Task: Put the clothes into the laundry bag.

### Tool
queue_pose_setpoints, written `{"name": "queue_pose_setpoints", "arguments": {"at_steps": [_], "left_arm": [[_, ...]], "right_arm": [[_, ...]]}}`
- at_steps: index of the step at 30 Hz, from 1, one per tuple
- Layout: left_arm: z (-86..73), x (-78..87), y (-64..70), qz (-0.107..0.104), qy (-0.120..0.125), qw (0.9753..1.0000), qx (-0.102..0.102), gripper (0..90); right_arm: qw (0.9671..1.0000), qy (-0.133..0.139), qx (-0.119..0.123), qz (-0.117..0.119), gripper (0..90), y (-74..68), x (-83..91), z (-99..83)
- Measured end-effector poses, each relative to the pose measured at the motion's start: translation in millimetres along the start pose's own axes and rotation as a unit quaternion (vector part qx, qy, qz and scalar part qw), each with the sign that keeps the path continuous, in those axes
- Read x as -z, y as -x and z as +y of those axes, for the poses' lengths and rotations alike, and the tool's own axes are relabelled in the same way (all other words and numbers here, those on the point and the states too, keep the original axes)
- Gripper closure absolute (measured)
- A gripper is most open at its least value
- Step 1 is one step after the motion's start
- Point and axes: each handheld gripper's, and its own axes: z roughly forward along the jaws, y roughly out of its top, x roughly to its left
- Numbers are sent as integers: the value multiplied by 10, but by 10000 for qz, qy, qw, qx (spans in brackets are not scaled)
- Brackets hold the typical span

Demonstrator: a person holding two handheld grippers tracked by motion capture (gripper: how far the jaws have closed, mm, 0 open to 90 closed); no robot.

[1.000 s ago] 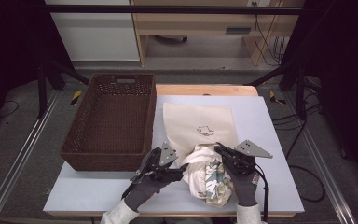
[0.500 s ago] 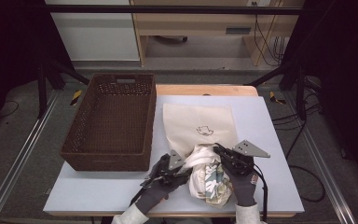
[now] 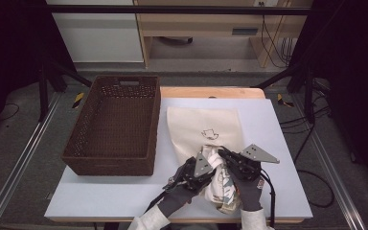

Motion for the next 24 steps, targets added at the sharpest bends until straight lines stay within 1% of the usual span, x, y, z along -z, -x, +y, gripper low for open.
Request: {"name": "queue_pose_setpoints", "arguments": {"at_steps": [1, 3, 4, 5, 6, 8, 9, 11, 12, 13, 15, 17, 20, 22, 24], "left_arm": [[16, -77, -10, 96, -160, 9998, -18, 826], [23, -231, -55, 421, -378, 9984, -70, 808], [23, -295, -104, 477, -513, 9975, -6, 791], [19, -342, -151, 519, -537, 9971, 143, 771], [18, -357, -193, 552, -535, 9968, 200, 743], [12, -350, -239, 596, -547, 9965, 219, 666], [8, -332, -246, 592, -537, 9965, 249, 647], [-12, -271, -225, 619, -429, 9969, 207, 618], [-22, -225, -213, 641, -394, 9970, 166, 587], [-32, -171, -201, 675, -326, 9970, 186, 546], [-43, -30, -201, 639, -272, 9972, 276, 432], [-68, 140, -211, 432, -148, 9982, 382, 336], [-111, 334, -181, 137, -46, 9988, 478, 246], [-125, 367, -117, 97, -28, 9990, 435, 205], [-124, 330, -42, -55, 1, 9993, 358, 156]], "right_arm": [[10000, 30, -9, 16, 873, 1, 15, 7], [9999, 94, -11, 68, 873, 1, 44, 24], [9999, 130, 27, 87, 873, -10, 59, 38], [9998, 146, 66, 78, 873, -26, 74, 56], [9998, 154, 117, 66, 873, -36, 85, 70], [9998, 153, 103, 24, 872, -30, 104, 79], [9999, 129, 54, 14, 872, -14, 107, 75], [9999, 92, 29, -44, 871, 8, 95, 59], [9999, 34, 47, -103, 871, 12, 90, 53], [9999, 4, 58, -133, 870, 15, 81, 50], [9999, 4, 66, -149, 869, 21, 80, 45], [9998, -15, 68, -170, 868, 28, 82, 43], [9998, -32, 68, -166, 867, 34, 78, 41], [9998, -51, 82, -168, 866, 23, 68, 38], [9998, -48, 99, -183, 866, 16, 61, 38]]}}
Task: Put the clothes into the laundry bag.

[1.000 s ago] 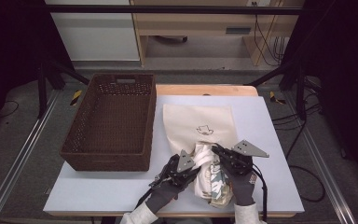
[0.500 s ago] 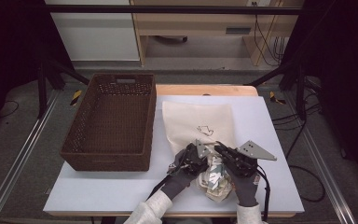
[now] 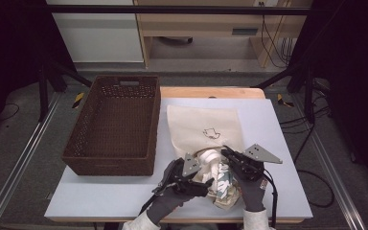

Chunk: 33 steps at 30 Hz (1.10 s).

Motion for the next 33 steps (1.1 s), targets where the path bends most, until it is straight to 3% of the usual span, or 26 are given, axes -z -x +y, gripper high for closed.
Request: {"name": "queue_pose_setpoints", "arguments": {"at_steps": [4, 8, 9, 11, 15, 17, 20, 28, 31, 33], "left_arm": [[6, -198, 141, -68, -142, 9997, -177, 73], [-2, -392, 161, -326, -329, 9987, -203, 58], [-9, -422, 159, -490, -372, 9980, -171, 98], [-6, -425, 173, -515, -303, 9980, -199, 232], [39, -387, 216, -378, -206, 9986, -316, 461], [63, -359, 205, -365, -98, 9990, -258, 552], [116, -357, 171, -287, -65, 9993, -209, 616], [190, -526, 14, 99, -148, 9998, -48, 598], [171, -578, -85, 50, -149, 9998, 78, 551], [155, -540, -88, 66, -99, 9999, 18, 517]], "right_arm": [[10000, -9, -21, 1, 867, 5, -1, -1], [10000, -42, -43, 22, 869, 9, -9, -6], [10000, -35, -61, 28, 868, 9, -12, -6], [10000, -59, -51, 39, 870, 9, -21, -9], [9999, -108, -73, 38, 871, 2, -38, -12], [9999, -126, -75, 58, 872, -2, -37, -11], [9999, -78, -113, 98, 872, -5, -20, 1], [9999, 42, -85, 68, 871, -8, 66, 58], [9999, 18, -88, 83, 871, 1, 79, 60], [9999, 18, -86, 67, 871, 7, 67, 52]]}}
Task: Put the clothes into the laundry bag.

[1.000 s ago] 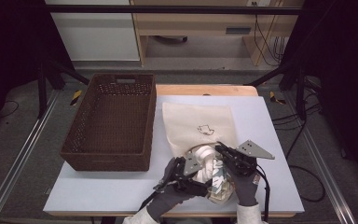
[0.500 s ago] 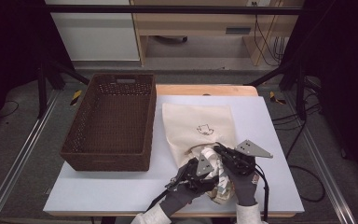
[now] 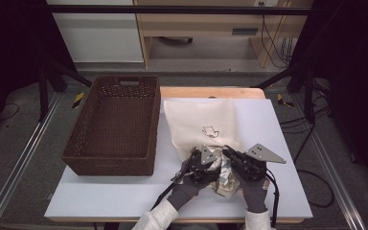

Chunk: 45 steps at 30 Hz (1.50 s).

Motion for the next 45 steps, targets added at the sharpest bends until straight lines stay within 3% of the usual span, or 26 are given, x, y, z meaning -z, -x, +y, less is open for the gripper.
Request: {"name": "queue_pose_setpoints", "arguments": {"at_steps": [2, 4, 8, 10, 11, 14, 16, 18, 21, 23, 26, 29, 30, 33, 36, 37, 40, 42, 45], "left_arm": [[-15, 105, 34, 115, 53, 9999, -66, 461], [-25, 265, 40, 325, 262, 9991, -101, 396], [66, 428, -76, 527, 453, 9976, 43, 327], [114, 354, -121, 520, 358, 9980, -6, 326], [123, 305, -132, 405, 309, 9987, -32, 352], [107, 182, -76, 99, 315, 9993, -168, 566], [101, 125, 13, 26, 316, 9990, -315, 693], [114, 84, 106, 43, 284, 9981, -553, 743], [172, 21, 143, 94, 202, 9972, -712, 758], [210, -89, 75, 215, 59, 9978, -626, 754], [246, -260, -38, 283, 2, 9990, -335, 727], [259, -318, -33, 416, 37, 9979, -498, 704], [258, -316, -40, 413, 38, 9981, -462, 692], [243, -208, -51, 358, 120, 9984, -414, 596], [204, 50, -91, 148, 284, 9990, -309, 390], [186, 154, -106, 65, 382, 9989, -257, 367], [118, 452, -128, 80, 521, 9982, -300, 338], [46, 589, -149, 166, 487, 9982, -294, 342], [-109, 627, -214, 373, 283, 9984, -315, 425]], "right_arm": [[10000, -51, 30, -21, 871, 15, -15, -15], [9999, -84, 34, -48, 871, 26, -25, -29], [9999, -87, 41, -56, 870, 13, -43, -29], [9999, -99, 87, -52, 871, -4, -58, -27], [9999, -105, 76, -50, 870, -12, -62, -27], [9999, -95, 81, -69, 871, -2, -62, -27], [9999, -63, 45, -64, 871, 7, -54, -23], [10000, -26, 44, -72, 871, 13, -38, -15], [9999, 28, -2, -98, 872, 27, -13, -6], [9999, 51, -48, -88, 872, 39, 0, -7], [9999, 22, -29, -110, 872, 36, -7, -11], [9998, -6, -60, -174, 872, 49, -14, -22], [9998, -12, -89, -189, 871, 57, -9, -24], [9998, 12, -93, -182, 871, 61, 3, -24], [9998, 33, -75, -174, 870, 67, -1, -25], [9998, 27, -80, -173, 869, 67, -2, -27], [9998, 32, -75, -180, 868, 63, -2, -29], [9998, 32, -79, -185, 868, 60, -2, -28], [9998, 26, -64, -192, 868, 60, -6, -30]]}}
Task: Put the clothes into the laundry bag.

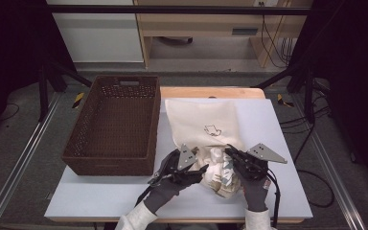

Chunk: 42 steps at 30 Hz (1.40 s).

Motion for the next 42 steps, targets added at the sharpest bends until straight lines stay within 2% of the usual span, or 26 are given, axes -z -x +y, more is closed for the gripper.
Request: {"name": "queue_pose_setpoints", "arguments": {"at_steps": [1, 3, 6, 8, 9, 12, 15, 17, 19, 20, 23, 26, 29, 32, 34, 36, 37, 38, 40, 42], "left_arm": [[-59, -26, -25, 49, -130, 9999, 26, 466], [-165, -98, -62, -25, -258, 9994, 240, 481], [-225, -201, -40, 27, -305, 9989, 362, 474], [-213, -241, 20, 0, -284, 9991, 325, 452], [-202, -255, 57, 44, -292, 9993, 235, 441], [-169, -318, 119, 133, -356, 9992, 105, 464], [-166, -389, 112, 233, -460, 9986, 112, 590], [-180, -412, 103, 304, -577, 9978, 120, 717], [-204, -415, 106, 478, -656, 9967, 80, 794], [-218, -412, 94, 488, -649, 9966, 112, 824], [-238, -350, 72, 488, -641, 9966, 171, 845], [-230, -171, 69, 431, -597, 9972, 162, 851], [-254, 108, 61, 413, -534, 9977, 120, 851], [-355, 323, 41, 414, -623, 9971, 157, 850], [-447, 381, 22, 387, -705, 9964, 263, 847], [-514, 362, 27, 383, -719, 9962, 309, 833], [-522, 332, 36, 424, -704, 9961, 313, 806], [-514, 293, 43, 437, -670, 9962, 333, 737], [-457, 203, 77, 477, -659, 9962, 317, 538], [-392, 103, 97, 533, -640, 9962, 265, 445]], "right_arm": [[10000, -7, 0, -7, 868, -4, -1, 0], [10000, -15, 11, -10, 868, -7, -4, 0], [10000, -26, -4, -3, 868, -7, -9, -2], [10000, -21, 11, 3, 868, -6, -7, -2], [10000, -25, 13, -5, 868, -3, -6, -1], [10000, -18, 5, 3, 868, -2, -6, -1], [10000, -28, 12, 11, 868, -7, -7, -2], [10000, -29, 23, 10, 868, -2, -6, -1], [10000, -33, 9, 13, 868, -3, -7, -2], [10000, -37, 12, 15, 868, -3, -8, -2], [10000, -46, 29, 13, 868, -8, -8, -2], [10000, -35, 27, 7, 868, -4, -2, 1], [10000, -21, 12, -16, 868, 1, 13, 6], [10000, -33, 23, -29, 868, -1, 11, 8], [10000, -42, 37, -32, 868, -11, -1, 6], [10000, -68, 61, -20, 868, -25, -14, 6], [9999, -84, 67, -14, 868, -37, -21, 7], [9999, -91, 108, -17, 868, -45, -32, 7], [9998, -114, 142, -19, 868, -64, -42, 6], [9998, -130, 148, -24, 868, -70, -38, 9]]}}
